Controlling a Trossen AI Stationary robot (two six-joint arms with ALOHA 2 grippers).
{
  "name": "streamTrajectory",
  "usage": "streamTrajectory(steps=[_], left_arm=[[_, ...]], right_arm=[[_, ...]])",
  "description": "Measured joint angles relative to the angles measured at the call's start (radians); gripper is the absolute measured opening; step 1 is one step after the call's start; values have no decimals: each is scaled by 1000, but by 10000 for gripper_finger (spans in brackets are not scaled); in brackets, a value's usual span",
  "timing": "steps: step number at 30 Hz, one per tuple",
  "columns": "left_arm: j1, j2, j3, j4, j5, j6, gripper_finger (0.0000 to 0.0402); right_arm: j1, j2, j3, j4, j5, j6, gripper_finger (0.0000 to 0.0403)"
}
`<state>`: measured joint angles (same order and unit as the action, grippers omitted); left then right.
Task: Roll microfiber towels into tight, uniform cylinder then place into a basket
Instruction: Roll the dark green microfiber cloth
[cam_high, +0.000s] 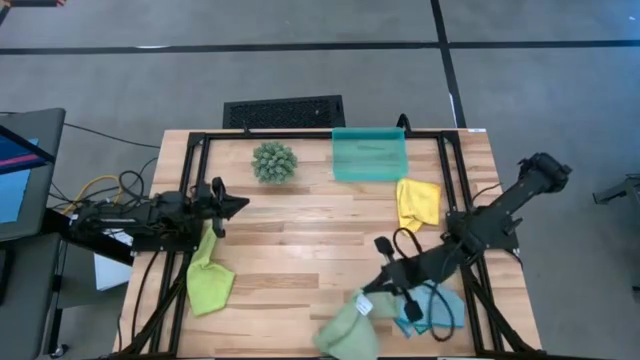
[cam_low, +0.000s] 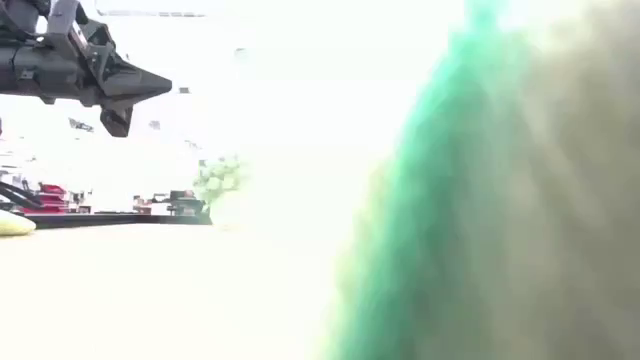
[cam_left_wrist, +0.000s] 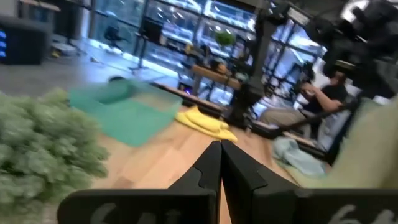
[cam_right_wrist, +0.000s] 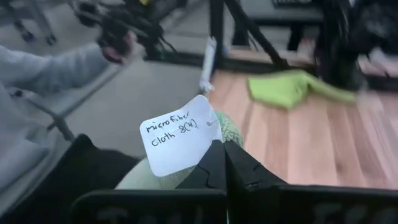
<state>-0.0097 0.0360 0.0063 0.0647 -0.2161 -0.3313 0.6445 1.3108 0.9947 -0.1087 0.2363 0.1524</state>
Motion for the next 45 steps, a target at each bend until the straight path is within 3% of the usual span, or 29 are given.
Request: streamTrajectory(steps=[5,12,18,25,30,37,40,45], left_arm=[[-87,79,0,26,10,46,0],[-308,284,4,202,-120,125,0],[-477,563,95,200,-339,105,0],[-551,964,290,200,-426,91,0],[-551,1248,420,190,-407,-10,0],[-546,1616,594,186,-330,-220,0],[-541,1744,687,185,-303,-232,0],[-519,1888,847,154,-288,-192,0]], right_arm=[[-87,142,-1,-71,-2,106,10],[-249,346,-1,-219,-3,223,17],[-394,339,-1,-398,71,304,31],[-563,245,0,-540,165,282,60],[-660,224,0,-589,49,228,113],[-651,221,-49,-505,-227,102,197],[-625,244,-85,-384,-236,106,213],[-557,308,-100,-350,-239,109,210]])
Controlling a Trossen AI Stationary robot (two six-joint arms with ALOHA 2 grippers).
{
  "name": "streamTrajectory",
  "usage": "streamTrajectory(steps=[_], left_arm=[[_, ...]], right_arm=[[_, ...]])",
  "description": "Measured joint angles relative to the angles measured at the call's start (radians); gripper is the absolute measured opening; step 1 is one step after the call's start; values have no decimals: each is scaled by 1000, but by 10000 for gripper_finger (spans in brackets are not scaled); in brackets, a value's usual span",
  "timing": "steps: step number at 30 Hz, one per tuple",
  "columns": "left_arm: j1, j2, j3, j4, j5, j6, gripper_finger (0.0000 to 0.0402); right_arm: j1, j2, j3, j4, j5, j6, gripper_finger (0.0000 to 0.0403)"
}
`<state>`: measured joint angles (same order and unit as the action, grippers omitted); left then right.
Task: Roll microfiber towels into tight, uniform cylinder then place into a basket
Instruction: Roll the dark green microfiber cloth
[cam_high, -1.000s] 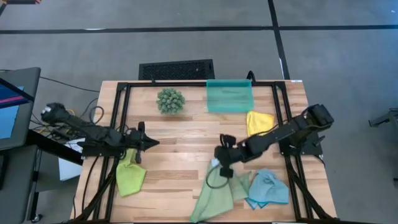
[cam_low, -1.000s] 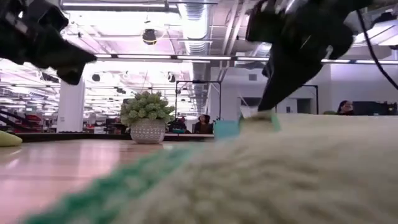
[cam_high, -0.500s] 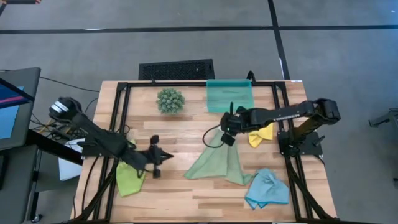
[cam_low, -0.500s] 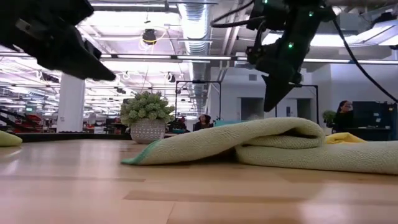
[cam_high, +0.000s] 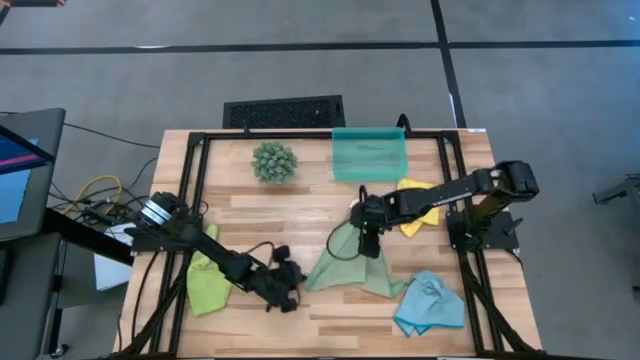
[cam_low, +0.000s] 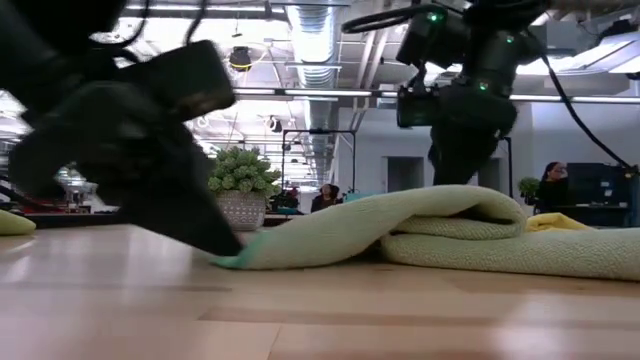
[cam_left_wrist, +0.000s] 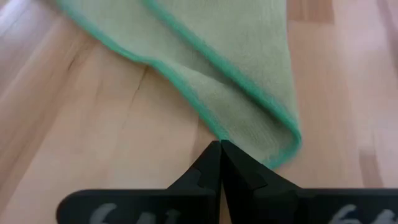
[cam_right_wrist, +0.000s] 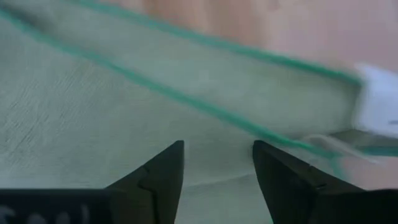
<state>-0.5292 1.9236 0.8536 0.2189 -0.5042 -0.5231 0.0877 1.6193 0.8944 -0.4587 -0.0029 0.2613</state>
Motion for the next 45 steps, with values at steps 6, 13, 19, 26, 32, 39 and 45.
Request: streamTrajectory(steps=[6,13,19,26,32,39,45], left_arm=[[28,5,103,-321,-31,-78,0],[94,-44,96,-524,-80,-81,0],[132,-131,88,-768,-160,-144,0],[66,-202,92,-758,-162,-132,0],[-11,-186,91,-661,-159,-113,0],[-72,-152,93,-603,-110,-118,0],[-89,-149,92,-580,-106,-120,0]], right_arm=[[149,35,0,42,-22,4,184],[330,98,0,262,-83,52,161],[390,126,71,371,-121,36,157],[324,8,108,236,6,86,175],[199,33,107,95,58,105,197],[146,106,98,-36,52,32,196],[147,125,98,-49,56,19,117]])
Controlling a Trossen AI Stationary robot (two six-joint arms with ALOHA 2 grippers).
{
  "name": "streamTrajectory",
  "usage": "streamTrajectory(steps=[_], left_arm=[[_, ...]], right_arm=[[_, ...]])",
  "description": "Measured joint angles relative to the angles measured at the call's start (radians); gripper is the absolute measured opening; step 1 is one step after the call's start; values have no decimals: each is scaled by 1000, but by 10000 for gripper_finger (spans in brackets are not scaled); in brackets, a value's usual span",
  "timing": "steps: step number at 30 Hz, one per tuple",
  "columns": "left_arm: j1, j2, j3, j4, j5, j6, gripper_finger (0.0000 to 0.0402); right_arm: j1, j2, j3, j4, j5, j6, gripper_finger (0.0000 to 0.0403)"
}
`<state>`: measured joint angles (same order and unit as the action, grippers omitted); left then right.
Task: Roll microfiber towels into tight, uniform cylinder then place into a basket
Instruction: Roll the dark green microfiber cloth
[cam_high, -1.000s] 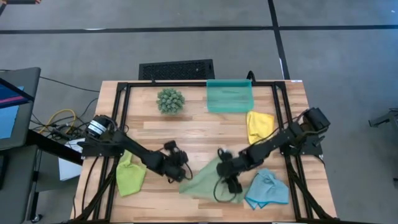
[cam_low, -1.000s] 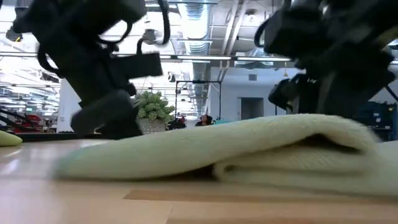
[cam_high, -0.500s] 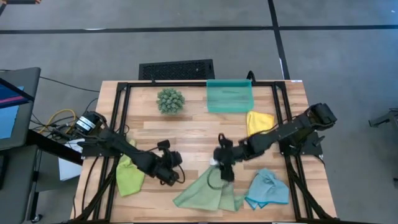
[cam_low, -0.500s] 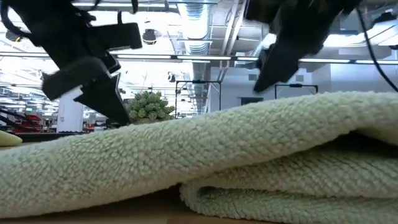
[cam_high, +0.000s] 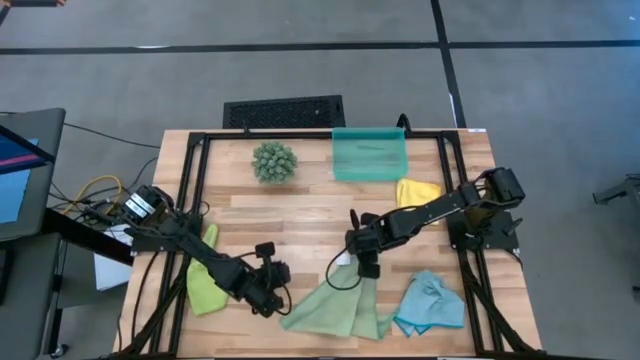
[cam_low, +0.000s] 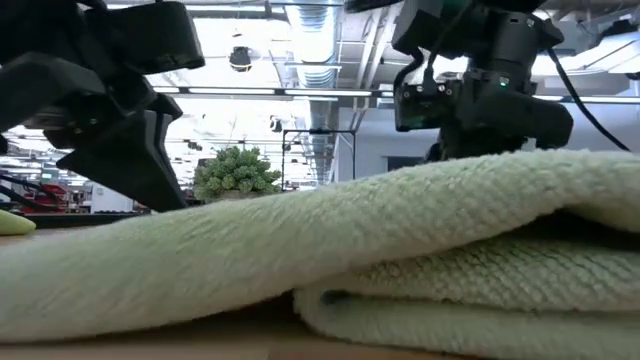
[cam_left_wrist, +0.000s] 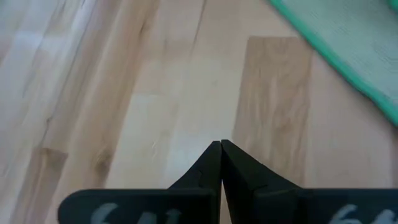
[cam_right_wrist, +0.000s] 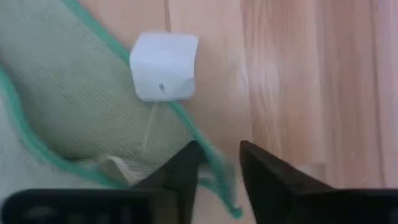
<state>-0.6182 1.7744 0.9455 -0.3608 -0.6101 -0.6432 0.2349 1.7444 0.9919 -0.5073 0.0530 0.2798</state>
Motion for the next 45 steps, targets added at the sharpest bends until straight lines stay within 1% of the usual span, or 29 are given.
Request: streamTrajectory(steps=[4,5,7,10,12,15,17,19,23,27,29,31,34,35,36,38,40,45], left_arm=[[0,0,0,72,-2,44,0],[0,0,0,97,-4,63,0],[0,0,0,157,-5,113,0],[0,0,0,237,-2,179,0],[0,0,0,281,-2,205,0],[0,0,0,312,-14,247,6],[2,0,0,315,-56,258,19],[9,0,0,315,-99,258,40],[41,5,0,330,-116,240,99],[83,28,2,368,-100,173,162],[99,35,1,327,-99,132,186],[109,35,0,270,-132,66,201],[109,31,0,160,-204,-5,209],[106,29,-1,145,-206,-14,209],[105,28,1,142,-181,-20,209],[108,27,0,139,-81,-16,206],[119,36,-14,184,10,-5,201],[164,45,-114,395,87,28,189]], right_arm=[[0,-13,0,-13,18,-9,29],[4,-19,2,-12,38,-18,16],[21,-44,1,-20,117,-18,14],[52,-109,1,-25,284,10,21],[79,-164,1,-31,381,33,16],[131,-252,1,-33,489,60,6],[170,-312,2,-28,555,82,8],[207,-364,2,-26,595,95,13],[268,-426,2,-23,638,105,15],[307,-436,2,-23,646,106,9],[321,-429,1,-27,646,106,9],[333,-416,3,-29,651,106,11],[344,-390,0,-47,651,106,15],[348,-382,1,-39,652,106,16],[350,-374,3,-34,653,106,16],[354,-359,1,-42,650,106,15],[357,-350,1,-32,648,106,13],[387,-352,2,-11,652,83,13]])
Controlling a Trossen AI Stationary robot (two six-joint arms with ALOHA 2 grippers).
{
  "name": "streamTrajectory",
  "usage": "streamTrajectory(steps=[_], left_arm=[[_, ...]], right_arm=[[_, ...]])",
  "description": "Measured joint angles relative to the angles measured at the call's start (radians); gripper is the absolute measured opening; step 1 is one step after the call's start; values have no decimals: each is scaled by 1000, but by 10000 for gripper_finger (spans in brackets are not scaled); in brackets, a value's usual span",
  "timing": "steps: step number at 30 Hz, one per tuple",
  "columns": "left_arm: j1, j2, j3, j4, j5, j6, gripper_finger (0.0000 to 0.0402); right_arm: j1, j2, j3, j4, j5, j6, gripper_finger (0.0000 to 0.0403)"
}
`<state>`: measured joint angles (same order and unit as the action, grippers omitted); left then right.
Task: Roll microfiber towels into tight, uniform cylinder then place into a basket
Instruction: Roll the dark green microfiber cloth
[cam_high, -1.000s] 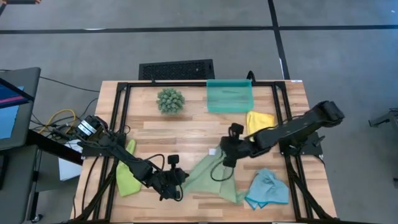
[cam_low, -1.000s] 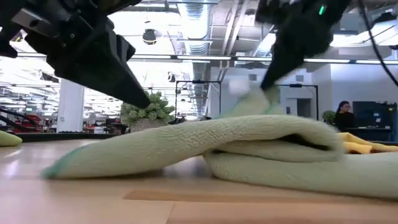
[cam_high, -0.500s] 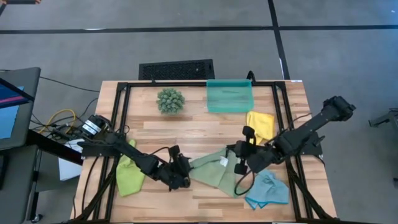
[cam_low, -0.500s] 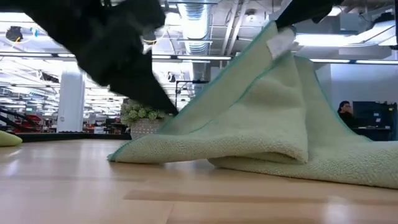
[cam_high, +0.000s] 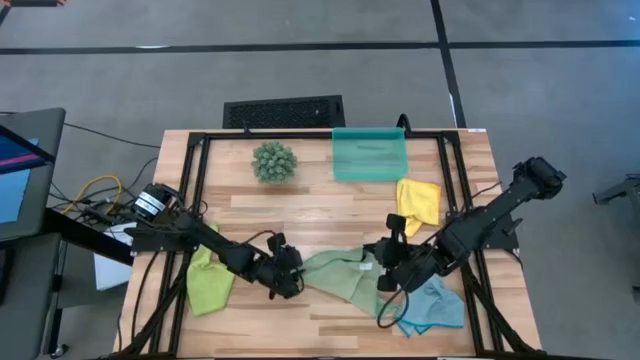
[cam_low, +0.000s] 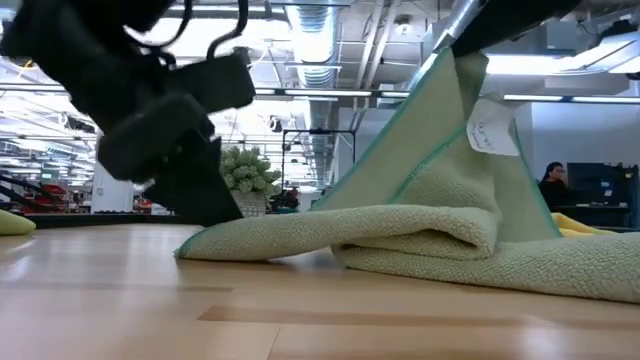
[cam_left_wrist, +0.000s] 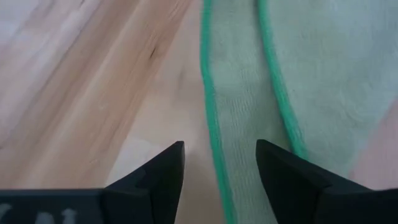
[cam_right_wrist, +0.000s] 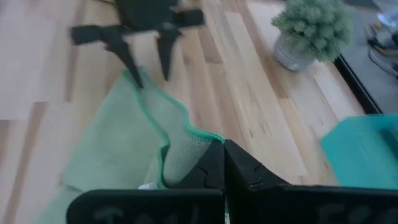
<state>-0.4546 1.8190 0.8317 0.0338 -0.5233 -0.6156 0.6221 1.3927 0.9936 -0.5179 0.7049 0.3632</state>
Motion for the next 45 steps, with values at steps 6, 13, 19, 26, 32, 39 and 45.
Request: streamTrajectory(steps=[6,13,19,26,32,39,45], left_arm=[[48,-1,-126,283,110,82,176],[55,-1,-180,438,282,188,150],[25,-1,-165,443,325,320,65],[-31,-65,-61,228,14,436,7],[-142,-232,124,-377,-558,292,1],[-265,-376,263,-646,-659,209,1],[-361,-428,304,-550,-557,287,0]], right_arm=[[67,-38,0,105,2,-119,15],[136,-77,0,240,49,-233,13],[167,-103,0,241,89,-241,15],[177,-118,0,233,89,-241,16],[175,-117,0,209,65,-190,17],[142,-94,0,50,-6,8,17],[232,-99,9,243,-163,-156,14]])
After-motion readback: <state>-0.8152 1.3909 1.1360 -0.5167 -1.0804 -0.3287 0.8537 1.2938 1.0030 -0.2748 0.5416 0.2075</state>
